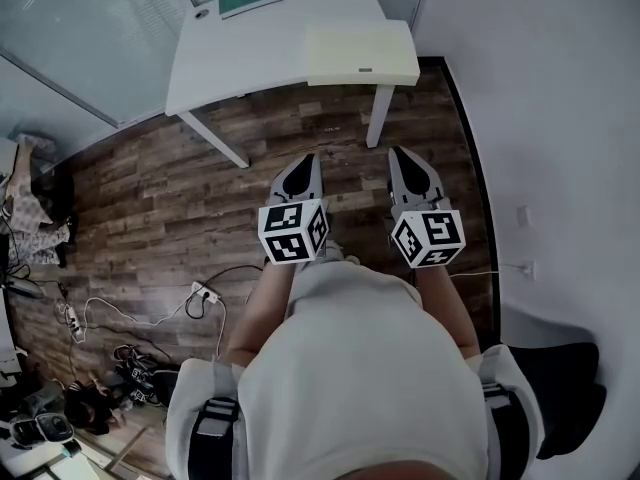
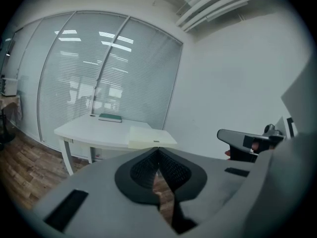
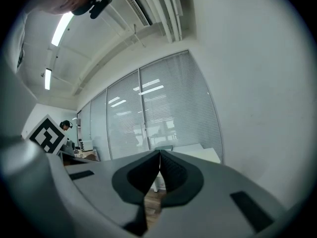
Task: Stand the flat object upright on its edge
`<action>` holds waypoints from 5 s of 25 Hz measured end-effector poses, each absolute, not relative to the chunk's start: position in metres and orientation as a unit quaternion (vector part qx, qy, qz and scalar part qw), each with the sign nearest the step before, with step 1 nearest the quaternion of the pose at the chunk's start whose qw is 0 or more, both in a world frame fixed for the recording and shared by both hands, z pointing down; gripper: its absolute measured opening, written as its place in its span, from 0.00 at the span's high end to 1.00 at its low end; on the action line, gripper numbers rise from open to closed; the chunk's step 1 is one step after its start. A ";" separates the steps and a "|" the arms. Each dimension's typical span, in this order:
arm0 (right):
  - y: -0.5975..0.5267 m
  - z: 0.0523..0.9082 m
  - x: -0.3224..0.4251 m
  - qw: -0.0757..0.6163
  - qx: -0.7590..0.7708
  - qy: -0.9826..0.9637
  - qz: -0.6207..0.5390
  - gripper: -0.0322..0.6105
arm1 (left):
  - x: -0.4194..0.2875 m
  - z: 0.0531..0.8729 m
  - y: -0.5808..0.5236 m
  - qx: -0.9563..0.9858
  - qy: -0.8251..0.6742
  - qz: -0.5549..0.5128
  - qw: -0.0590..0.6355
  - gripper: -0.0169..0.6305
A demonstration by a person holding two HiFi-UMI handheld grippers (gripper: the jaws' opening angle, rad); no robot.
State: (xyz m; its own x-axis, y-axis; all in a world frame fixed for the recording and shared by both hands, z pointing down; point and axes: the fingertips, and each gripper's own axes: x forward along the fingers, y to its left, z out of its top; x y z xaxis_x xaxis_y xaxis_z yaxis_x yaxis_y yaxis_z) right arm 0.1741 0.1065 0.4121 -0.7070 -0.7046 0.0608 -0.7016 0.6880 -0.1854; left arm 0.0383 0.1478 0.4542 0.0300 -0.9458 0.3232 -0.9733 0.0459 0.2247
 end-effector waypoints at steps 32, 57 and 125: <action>-0.019 0.423 0.121 -0.016 -0.383 0.917 -0.111 0.92 | -0.016 0.472 0.028 0.685 -0.691 0.035 0.228 0.94; -0.141 0.399 0.033 -0.011 -0.420 0.900 -0.114 0.92 | -0.097 0.461 -0.106 0.729 -0.641 0.041 0.236 0.94; -0.232 0.620 0.120 0.327 -0.444 0.603 -0.576 0.27 | -0.094 0.521 -0.189 0.758 -0.589 0.091 0.265 0.94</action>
